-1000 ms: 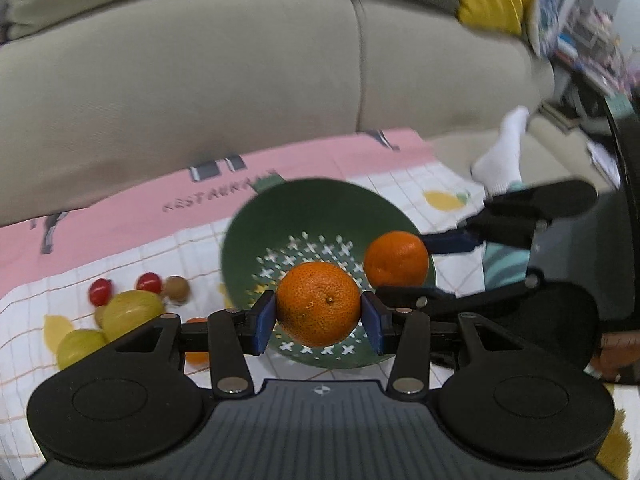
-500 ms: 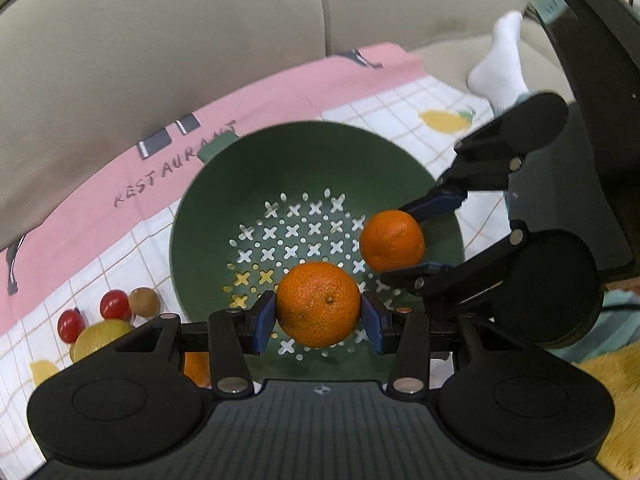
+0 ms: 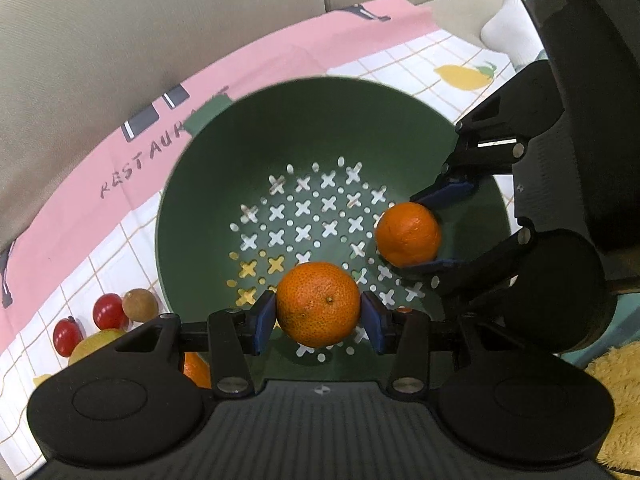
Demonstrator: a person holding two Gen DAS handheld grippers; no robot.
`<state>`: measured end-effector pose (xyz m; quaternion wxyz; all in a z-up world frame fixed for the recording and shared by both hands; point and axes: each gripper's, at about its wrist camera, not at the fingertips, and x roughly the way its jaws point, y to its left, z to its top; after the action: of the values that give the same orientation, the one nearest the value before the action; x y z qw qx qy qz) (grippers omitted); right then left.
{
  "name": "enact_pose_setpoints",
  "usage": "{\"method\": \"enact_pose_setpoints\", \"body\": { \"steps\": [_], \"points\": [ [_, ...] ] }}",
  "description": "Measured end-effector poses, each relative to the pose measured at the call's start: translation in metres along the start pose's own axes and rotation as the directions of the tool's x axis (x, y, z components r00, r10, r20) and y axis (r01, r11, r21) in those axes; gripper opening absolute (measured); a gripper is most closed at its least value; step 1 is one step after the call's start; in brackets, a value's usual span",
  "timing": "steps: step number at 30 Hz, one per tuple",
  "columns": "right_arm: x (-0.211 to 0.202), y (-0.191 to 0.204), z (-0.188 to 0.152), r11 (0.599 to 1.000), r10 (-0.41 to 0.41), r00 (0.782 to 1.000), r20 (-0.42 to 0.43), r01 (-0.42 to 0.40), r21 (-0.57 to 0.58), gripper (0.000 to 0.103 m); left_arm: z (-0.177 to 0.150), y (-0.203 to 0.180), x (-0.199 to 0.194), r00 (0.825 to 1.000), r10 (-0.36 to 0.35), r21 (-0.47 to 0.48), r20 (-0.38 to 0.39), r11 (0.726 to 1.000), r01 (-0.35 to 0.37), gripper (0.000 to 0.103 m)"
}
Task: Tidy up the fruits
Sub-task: 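Carry both oranges over the green colander and open both tools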
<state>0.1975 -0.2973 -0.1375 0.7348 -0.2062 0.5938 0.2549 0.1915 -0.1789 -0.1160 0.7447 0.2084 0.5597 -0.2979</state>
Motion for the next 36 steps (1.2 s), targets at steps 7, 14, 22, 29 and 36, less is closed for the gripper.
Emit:
{"method": "enact_pose_setpoints", "body": {
  "steps": [7,14,22,29,36],
  "points": [
    [0.011,0.005,0.0,0.999,-0.023,1.0,-0.011,0.022,-0.028,0.042,-0.004,-0.003,0.004,1.0,0.008,-0.004,-0.008,1.0,-0.008,0.052],
    [0.012,0.006,0.002,0.999,-0.028,0.999,-0.019,0.027,-0.029,0.043,-0.005,-0.004,0.006,1.0,0.013,-0.019,-0.023,1.0,-0.013,0.052],
    [0.004,0.006,0.0,0.998,-0.048,0.999,-0.016,0.048,-0.031,0.052,-0.008,-0.007,-0.005,0.999,0.037,-0.02,-0.01,0.999,-0.037,0.055],
    [-0.019,0.009,-0.003,0.997,-0.068,0.997,0.02,0.069,-0.034,0.065,-0.013,-0.012,-0.029,0.998,0.048,-0.017,0.035,0.999,-0.047,0.056],
    [-0.052,0.016,-0.014,0.994,-0.106,0.99,0.094,0.108,-0.011,0.072,-0.024,-0.02,-0.065,0.992,0.064,-0.033,0.112,0.998,-0.061,0.056]
  ]
}}
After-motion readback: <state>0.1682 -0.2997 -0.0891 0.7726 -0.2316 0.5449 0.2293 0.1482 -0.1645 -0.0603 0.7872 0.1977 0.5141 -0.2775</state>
